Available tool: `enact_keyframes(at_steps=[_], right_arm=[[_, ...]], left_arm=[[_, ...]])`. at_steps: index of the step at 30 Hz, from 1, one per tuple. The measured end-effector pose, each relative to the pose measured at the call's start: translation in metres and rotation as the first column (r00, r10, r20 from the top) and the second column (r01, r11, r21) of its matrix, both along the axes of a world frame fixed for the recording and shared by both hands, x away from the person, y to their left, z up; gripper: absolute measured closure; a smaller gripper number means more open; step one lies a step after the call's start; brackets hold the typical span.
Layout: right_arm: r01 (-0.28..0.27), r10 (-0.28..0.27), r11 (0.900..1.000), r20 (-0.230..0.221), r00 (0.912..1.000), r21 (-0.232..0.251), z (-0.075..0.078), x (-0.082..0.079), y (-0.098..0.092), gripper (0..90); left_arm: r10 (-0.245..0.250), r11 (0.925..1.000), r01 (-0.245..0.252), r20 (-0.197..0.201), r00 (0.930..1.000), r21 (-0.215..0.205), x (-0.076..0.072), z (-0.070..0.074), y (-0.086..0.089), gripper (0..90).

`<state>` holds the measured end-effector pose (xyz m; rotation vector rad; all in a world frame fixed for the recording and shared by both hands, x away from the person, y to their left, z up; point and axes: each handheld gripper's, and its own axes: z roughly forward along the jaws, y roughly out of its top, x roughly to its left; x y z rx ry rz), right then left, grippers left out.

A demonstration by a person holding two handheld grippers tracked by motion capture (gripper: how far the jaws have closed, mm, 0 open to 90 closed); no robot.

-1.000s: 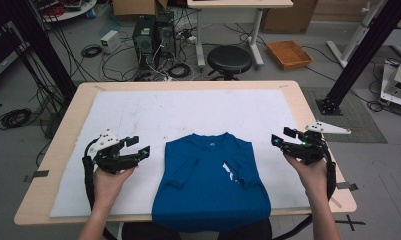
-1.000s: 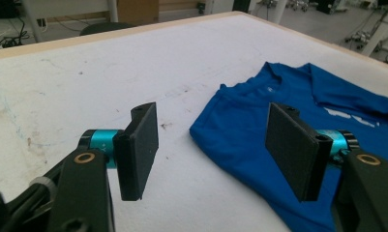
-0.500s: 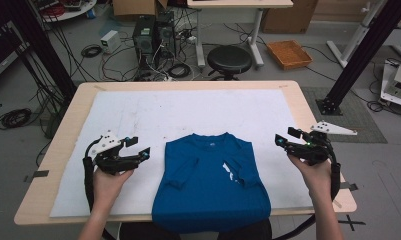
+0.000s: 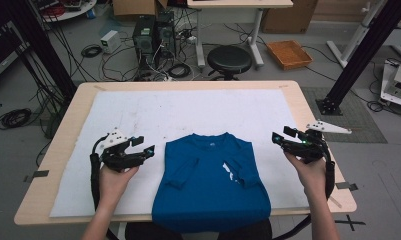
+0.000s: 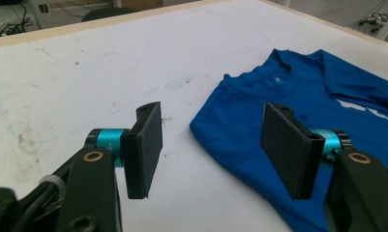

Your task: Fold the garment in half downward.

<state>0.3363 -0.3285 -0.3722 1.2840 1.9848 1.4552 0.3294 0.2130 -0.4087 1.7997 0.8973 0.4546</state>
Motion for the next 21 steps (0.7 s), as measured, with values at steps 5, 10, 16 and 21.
enact_keyframes(at_steps=[5,10,16,21], right_arm=[[-0.019,0.019,1.000,-0.022,0.9996,-0.007,-0.009,0.007,0.007,44.9],[-0.027,0.026,1.000,-0.040,0.9989,-0.007,-0.018,0.016,0.017,49.9],[-0.059,0.058,0.997,-0.027,0.9980,-0.046,-0.022,0.029,0.035,52.8],[-0.068,0.063,0.994,-0.058,0.9963,-0.081,-0.030,0.040,0.043,56.6]], left_arm=[[-0.020,0.9994,0.021,-0.040,0.9990,0.028,0.015,-0.001,-0.014,45.9],[-0.039,0.9982,0.042,-0.073,0.9966,0.044,0.025,-0.004,-0.025,46.7],[-0.039,0.9992,0.040,-0.074,0.9965,0.009,0.039,-0.003,-0.035,46.7],[-0.049,0.9984,0.051,-0.094,0.9944,0.023,0.050,-0.007,-0.047,47.1]])
